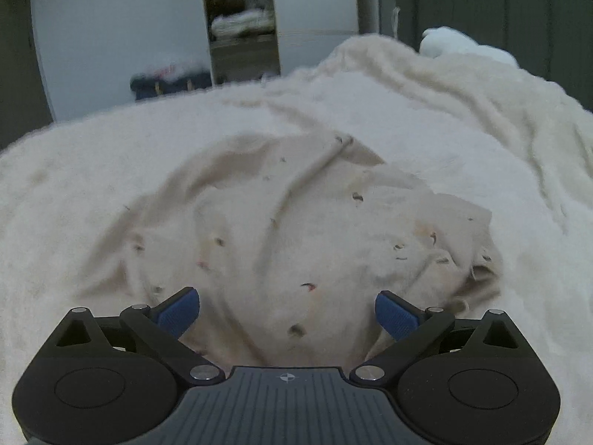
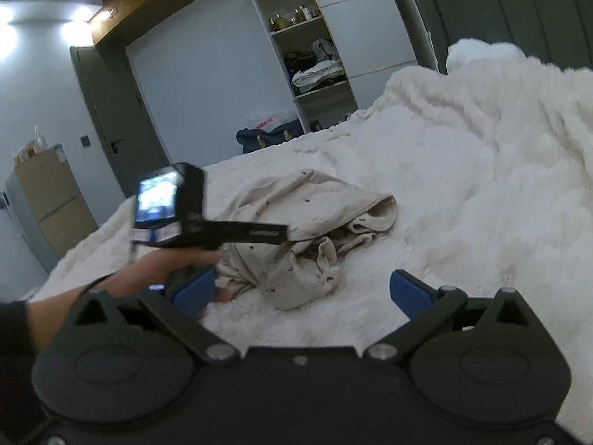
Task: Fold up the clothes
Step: 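Reach the left gripper to the beige shirt and pinch its fabric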
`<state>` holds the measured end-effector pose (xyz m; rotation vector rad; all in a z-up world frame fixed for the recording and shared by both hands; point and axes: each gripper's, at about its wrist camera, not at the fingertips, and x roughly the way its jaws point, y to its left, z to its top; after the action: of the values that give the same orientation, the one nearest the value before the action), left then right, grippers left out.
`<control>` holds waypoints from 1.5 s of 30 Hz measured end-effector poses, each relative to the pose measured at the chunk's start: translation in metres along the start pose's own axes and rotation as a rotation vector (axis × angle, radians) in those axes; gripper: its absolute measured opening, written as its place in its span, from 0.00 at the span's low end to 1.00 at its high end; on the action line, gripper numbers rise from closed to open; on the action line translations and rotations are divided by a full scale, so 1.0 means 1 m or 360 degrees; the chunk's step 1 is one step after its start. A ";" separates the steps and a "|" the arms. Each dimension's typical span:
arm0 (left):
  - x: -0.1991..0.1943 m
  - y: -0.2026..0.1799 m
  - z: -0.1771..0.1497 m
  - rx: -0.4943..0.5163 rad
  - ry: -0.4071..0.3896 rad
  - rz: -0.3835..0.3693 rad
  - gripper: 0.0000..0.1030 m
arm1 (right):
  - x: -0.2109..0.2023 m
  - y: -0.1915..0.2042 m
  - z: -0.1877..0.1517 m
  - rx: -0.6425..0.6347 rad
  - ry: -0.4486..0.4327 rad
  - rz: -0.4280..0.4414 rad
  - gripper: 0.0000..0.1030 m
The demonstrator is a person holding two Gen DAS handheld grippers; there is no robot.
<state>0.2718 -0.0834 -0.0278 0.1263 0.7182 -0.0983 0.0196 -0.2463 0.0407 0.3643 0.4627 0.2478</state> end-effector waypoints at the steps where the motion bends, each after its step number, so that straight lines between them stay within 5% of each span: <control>1: 0.004 -0.004 0.001 0.0027 0.0026 0.0010 0.82 | 0.000 -0.001 0.000 0.0016 0.0001 0.0004 0.99; 3: 0.005 -0.006 0.001 0.0016 0.0078 -0.0008 0.47 | 0.002 -0.001 0.000 0.0023 0.0026 0.0001 0.99; 6: -0.002 -0.004 -0.003 -0.0018 0.0098 -0.0038 0.13 | 0.005 -0.001 -0.002 0.0014 0.0062 -0.0018 0.99; 15: -0.121 0.030 -0.035 -0.0153 -0.0198 -0.0211 0.08 | 0.011 0.004 -0.006 0.0004 0.0041 -0.0088 0.99; 22: -0.225 0.077 -0.120 -0.0152 -0.0220 -0.0296 0.07 | 0.014 0.020 -0.014 -0.0128 0.0063 -0.0147 0.99; 27: -0.235 0.115 -0.185 -0.0519 -0.0194 -0.0352 0.07 | 0.011 0.033 -0.019 -0.0246 0.0069 -0.0166 1.00; 29: -0.242 0.126 -0.184 -0.0610 -0.0216 -0.0400 0.07 | 0.013 0.040 -0.023 -0.0316 0.0103 -0.0159 1.00; 31: -0.255 0.129 -0.182 -0.0535 -0.0324 -0.0318 0.08 | 0.013 0.046 -0.026 -0.0373 0.0124 -0.0163 1.00; 32: -0.258 0.129 -0.183 -0.0514 -0.0334 -0.0280 0.13 | 0.013 0.050 -0.028 -0.0412 0.0137 -0.0169 1.00; 35: -0.256 0.132 -0.187 -0.0491 -0.0268 -0.0099 0.73 | 0.015 0.065 -0.040 -0.0642 0.0172 -0.0226 1.00; 39: -0.272 0.136 -0.187 -0.0450 -0.0363 -0.0228 0.77 | 0.018 0.084 -0.058 -0.0924 0.0205 -0.0339 1.00; 45: -0.268 0.102 -0.189 -0.0183 -0.0173 -0.0527 0.77 | 0.011 0.095 -0.067 -0.0969 0.0222 -0.0343 0.99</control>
<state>-0.0382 0.0576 0.0166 -0.1083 0.6298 -0.3766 -0.0173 -0.1373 0.0180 -0.2988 0.5346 0.1935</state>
